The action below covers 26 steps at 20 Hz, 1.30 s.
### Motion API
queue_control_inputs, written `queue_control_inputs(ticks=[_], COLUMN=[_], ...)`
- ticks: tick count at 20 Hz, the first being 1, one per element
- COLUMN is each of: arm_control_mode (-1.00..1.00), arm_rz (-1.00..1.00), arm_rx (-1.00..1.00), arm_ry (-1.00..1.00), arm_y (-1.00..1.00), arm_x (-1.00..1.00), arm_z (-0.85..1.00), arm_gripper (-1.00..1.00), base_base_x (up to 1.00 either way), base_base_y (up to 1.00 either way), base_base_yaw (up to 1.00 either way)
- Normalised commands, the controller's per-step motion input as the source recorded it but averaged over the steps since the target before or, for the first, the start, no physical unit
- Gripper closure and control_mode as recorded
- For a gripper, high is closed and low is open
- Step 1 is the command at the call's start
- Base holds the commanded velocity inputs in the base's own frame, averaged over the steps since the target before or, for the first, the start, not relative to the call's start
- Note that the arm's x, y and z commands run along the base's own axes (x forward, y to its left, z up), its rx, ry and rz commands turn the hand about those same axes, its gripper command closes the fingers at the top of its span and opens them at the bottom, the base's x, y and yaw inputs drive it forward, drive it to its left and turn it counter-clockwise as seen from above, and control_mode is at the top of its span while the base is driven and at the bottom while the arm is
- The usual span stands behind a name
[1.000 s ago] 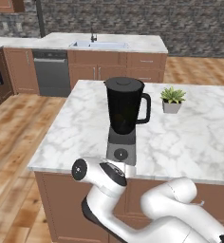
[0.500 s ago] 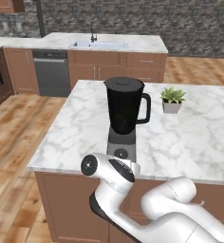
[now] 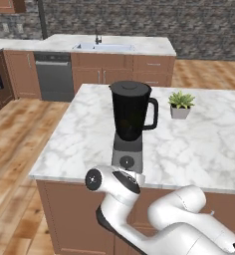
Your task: Grab the lemon and lime from the fridge, place them in the blender, close the lid, and turn on the blender to create a marinade.
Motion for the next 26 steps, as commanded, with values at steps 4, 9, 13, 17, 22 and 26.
queue_control_inputs(ticks=[4, 9, 13, 17, 22, 26], arm_control_mode=[-1.0, -1.0, -1.0, -1.0, -1.0, -1.0], arm_rz=[0.0, 0.0, 0.0, 0.0, 0.0, 0.0], arm_rx=[0.0, 0.0, 0.01, 0.04, 0.06, 0.02], arm_ry=[-0.12, -0.08, 0.0, -0.01, -0.04, -0.05], arm_y=[0.0, 0.0, 0.0, 0.0, 0.0, 0.0], arm_x=[0.08, 0.13, 0.17, 0.2, 0.23, 0.01], arm_z=[-0.11, 0.0, 0.0, -0.01, -0.2, -0.28], arm_gripper=[-1.0, -1.0, -1.0, -1.0, -1.0, -1.0], base_base_x=[0.0, 0.0, 0.0, 0.0, 0.0, 0.0], base_base_y=[0.0, 0.0, 0.0, 0.0, 0.0, 0.0], base_base_yaw=[0.0, 0.0, 0.0, 0.0, 0.0, 0.0])
